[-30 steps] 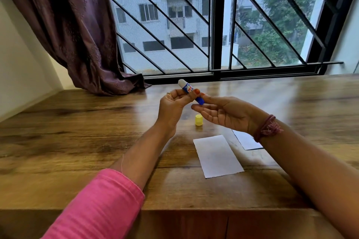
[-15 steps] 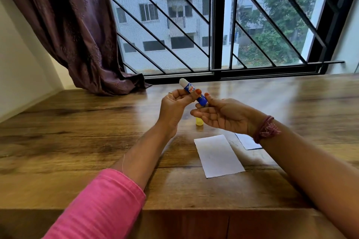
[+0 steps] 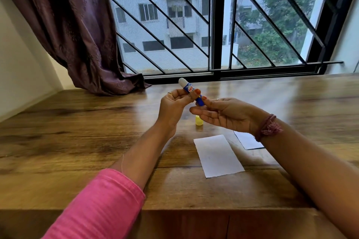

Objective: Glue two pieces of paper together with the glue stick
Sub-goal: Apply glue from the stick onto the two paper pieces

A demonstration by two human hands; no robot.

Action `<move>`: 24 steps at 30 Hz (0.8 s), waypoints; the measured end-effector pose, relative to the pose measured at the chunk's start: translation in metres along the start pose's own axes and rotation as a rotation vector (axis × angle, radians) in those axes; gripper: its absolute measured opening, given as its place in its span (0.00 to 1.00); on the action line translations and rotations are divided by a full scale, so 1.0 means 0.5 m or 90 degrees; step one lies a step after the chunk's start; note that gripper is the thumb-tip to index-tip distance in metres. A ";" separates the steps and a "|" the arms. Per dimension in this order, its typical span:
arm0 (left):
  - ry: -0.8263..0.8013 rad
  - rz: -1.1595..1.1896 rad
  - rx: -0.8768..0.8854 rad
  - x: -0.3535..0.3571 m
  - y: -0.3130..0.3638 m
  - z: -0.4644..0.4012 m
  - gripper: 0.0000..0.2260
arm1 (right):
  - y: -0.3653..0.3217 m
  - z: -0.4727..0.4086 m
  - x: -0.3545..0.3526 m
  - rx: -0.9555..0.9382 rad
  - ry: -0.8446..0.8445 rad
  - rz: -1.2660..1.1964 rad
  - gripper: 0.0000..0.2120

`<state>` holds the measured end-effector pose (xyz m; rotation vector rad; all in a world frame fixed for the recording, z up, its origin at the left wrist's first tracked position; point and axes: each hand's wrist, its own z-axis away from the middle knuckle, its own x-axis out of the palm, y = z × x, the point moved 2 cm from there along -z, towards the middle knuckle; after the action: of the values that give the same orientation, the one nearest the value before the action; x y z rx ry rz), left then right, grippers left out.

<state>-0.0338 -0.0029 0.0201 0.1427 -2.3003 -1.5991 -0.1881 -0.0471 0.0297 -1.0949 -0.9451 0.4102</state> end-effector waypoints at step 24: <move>-0.054 -0.084 -0.001 0.011 0.005 0.013 0.10 | 0.003 -0.004 -0.001 -0.071 0.020 -0.057 0.19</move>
<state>-0.0406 0.0023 0.0218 0.2352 -2.3993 -1.7005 -0.1863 -0.0480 0.0278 -1.1526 -0.9945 0.2694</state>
